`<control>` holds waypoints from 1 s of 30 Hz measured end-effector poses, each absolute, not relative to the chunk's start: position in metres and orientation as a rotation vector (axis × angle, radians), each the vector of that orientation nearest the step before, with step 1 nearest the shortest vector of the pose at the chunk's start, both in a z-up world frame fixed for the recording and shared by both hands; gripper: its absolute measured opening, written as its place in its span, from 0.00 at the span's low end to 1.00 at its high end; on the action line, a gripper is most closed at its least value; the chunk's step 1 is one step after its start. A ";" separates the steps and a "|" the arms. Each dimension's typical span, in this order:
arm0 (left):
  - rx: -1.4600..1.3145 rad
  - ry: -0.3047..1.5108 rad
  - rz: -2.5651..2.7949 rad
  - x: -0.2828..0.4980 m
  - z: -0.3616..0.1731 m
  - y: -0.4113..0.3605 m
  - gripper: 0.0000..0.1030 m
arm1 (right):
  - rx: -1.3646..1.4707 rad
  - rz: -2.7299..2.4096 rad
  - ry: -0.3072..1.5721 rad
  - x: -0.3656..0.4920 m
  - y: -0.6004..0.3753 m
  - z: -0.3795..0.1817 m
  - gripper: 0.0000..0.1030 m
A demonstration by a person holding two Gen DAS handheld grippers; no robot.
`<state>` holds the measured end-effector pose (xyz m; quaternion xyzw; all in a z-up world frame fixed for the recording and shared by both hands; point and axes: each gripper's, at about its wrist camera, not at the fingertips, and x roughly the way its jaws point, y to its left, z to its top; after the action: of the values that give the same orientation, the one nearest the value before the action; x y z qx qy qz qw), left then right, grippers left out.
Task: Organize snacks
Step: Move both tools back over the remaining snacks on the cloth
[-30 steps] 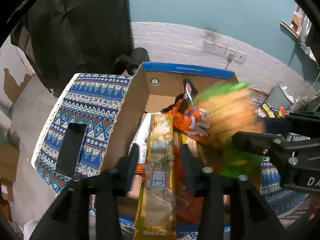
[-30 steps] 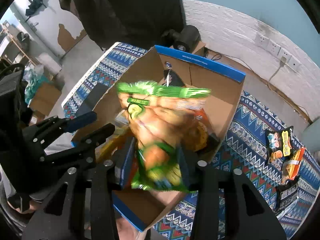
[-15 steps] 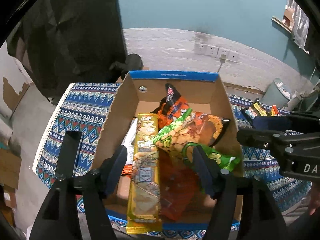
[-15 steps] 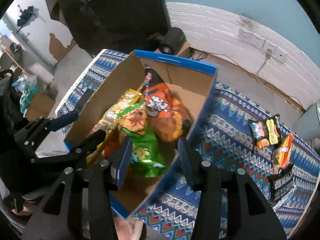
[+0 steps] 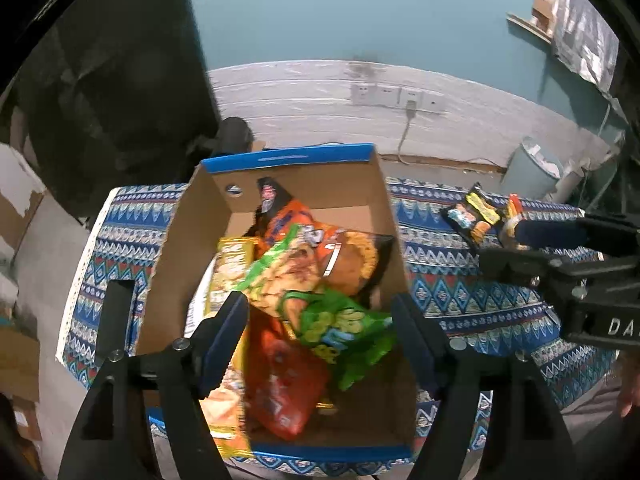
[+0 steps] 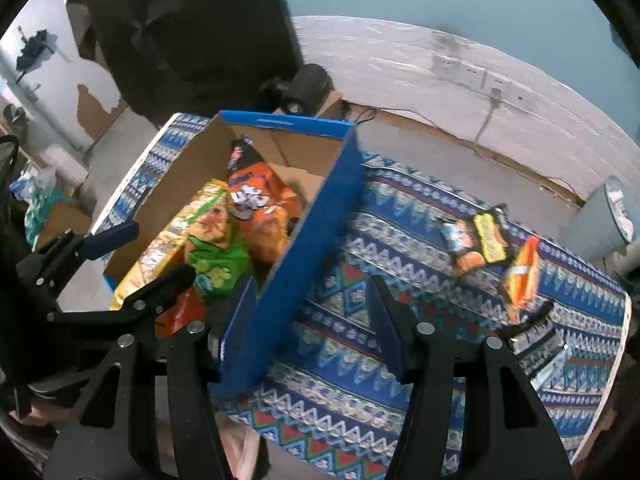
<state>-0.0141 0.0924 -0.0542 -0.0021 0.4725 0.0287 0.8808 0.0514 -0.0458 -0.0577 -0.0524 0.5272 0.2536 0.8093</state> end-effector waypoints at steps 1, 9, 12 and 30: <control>0.000 0.987 0.055 -0.014 -0.054 0.089 0.74 | -0.105 0.533 1.127 0.052 -0.052 -0.057 0.56; 0.043 0.994 0.012 -0.009 -0.051 0.053 0.78 | -0.058 0.440 1.129 0.050 -0.103 -0.056 0.66; 0.055 1.001 -0.013 -0.007 -0.051 0.037 0.78 | -0.046 0.406 1.134 0.049 -0.120 -0.057 0.66; 0.149 1.058 -0.112 0.025 -0.076 -0.048 0.78 | 0.049 0.146 1.203 0.056 -0.249 -0.099 0.66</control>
<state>0.0249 -0.0484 -0.0760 0.0711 0.5039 -0.0535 0.8592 0.0564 -0.2489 -0.0992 0.0232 0.5652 0.0684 0.8218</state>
